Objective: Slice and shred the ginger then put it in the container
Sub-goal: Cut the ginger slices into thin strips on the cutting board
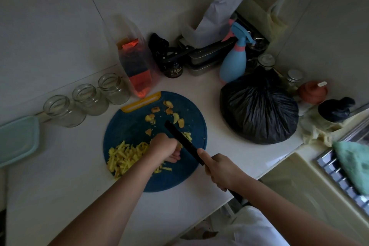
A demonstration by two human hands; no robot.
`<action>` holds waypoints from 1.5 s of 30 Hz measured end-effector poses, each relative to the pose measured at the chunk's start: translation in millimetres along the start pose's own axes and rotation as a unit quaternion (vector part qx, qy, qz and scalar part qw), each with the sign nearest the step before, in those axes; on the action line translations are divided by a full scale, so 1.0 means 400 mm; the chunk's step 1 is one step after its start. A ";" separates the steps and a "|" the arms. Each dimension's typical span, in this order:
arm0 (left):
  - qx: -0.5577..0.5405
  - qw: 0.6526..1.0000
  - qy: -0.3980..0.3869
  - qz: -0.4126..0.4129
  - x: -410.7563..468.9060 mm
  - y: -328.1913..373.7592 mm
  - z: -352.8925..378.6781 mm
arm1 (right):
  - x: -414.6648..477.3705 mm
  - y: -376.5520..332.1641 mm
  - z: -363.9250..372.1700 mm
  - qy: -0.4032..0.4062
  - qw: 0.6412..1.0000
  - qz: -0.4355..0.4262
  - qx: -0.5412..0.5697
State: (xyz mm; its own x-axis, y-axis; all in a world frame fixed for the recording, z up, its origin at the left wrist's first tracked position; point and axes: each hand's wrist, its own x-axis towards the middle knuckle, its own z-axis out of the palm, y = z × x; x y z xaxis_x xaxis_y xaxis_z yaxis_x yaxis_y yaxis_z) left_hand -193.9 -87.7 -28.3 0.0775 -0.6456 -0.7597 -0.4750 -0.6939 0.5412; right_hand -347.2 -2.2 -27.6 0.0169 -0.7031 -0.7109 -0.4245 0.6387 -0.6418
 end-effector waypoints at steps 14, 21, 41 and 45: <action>-0.008 0.999 0.019 0.034 0.012 -0.024 0.016 | 0.002 -0.008 0.011 -0.003 0.998 -0.005 -0.056; 0.007 0.999 0.020 0.031 0.021 -0.024 0.012 | 0.007 -0.035 0.000 -0.029 0.997 0.030 -0.060; 0.068 0.997 0.021 0.034 0.031 -0.021 0.002 | 0.034 -0.071 0.016 -0.053 0.991 0.042 -0.113; 0.077 0.996 0.019 0.031 0.028 -0.016 0.001 | 0.044 -0.079 0.020 -0.052 0.990 0.035 -0.127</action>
State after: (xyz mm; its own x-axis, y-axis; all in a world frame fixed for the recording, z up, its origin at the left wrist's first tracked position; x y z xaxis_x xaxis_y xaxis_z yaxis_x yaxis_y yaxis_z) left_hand -190.4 -90.2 -40.6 0.0747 -0.6994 -0.7108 -0.6092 -0.5963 0.5227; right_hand -326.2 -32.1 -22.2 0.0677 -0.6156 -0.7852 -0.6415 0.5759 -0.5068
